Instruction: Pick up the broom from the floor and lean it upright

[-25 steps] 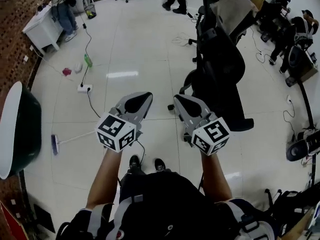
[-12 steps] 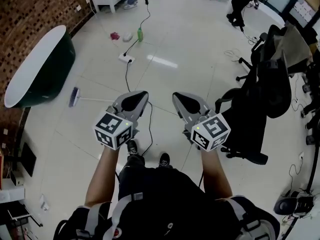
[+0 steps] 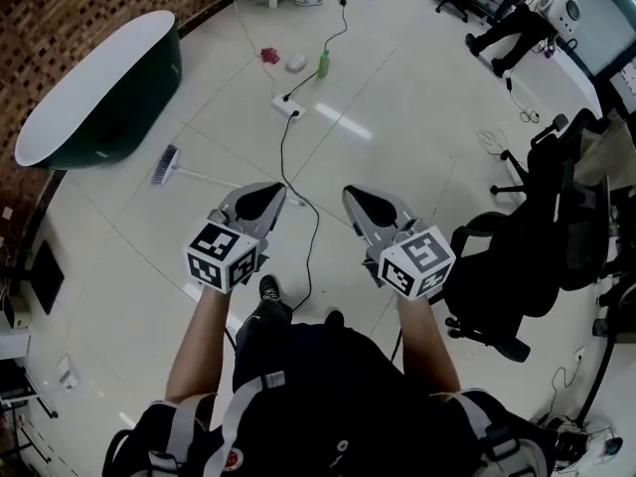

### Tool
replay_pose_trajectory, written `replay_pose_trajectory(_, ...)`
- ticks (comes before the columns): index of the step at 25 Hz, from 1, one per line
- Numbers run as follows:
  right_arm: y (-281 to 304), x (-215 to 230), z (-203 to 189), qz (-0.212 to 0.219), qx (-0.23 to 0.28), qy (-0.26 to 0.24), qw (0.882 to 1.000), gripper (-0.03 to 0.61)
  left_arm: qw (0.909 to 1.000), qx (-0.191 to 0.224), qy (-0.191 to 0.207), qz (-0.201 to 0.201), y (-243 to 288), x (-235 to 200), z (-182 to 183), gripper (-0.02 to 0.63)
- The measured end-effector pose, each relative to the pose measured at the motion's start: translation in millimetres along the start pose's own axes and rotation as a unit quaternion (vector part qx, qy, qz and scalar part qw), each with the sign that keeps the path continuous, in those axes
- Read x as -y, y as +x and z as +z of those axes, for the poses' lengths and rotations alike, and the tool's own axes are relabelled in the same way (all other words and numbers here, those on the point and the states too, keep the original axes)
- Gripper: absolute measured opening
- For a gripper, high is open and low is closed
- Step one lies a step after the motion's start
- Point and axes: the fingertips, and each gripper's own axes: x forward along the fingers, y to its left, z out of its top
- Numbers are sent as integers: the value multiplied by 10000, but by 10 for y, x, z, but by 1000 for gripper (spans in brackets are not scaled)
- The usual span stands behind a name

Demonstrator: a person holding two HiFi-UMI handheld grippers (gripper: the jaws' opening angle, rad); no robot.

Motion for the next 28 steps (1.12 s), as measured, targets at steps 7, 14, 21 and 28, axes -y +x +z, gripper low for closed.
replay_pose_trajectory(7, 773, -122, -20, -292, -21, 176, 9994, 6, 9997, -150, -102, -152, -157, -803, -152, 2)
replay_pose_trajectory(14, 1150, -20, -119, -619, -213, 338, 9973, 6, 9977, -585, -48, -350, -34, -1343, -459, 2)
replay_pose_trajectory(21, 1357, 426, -390, -788, -361, 513, 9949, 6, 9926, -987, 195, -685, 491, -1607, -783, 2)
replay_pose_trajectory(28, 1595, 1050, -774, -978, -390, 839, 9909, 6, 9761, -1740, 462, -1214, 1261, -1884, -1465, 2)
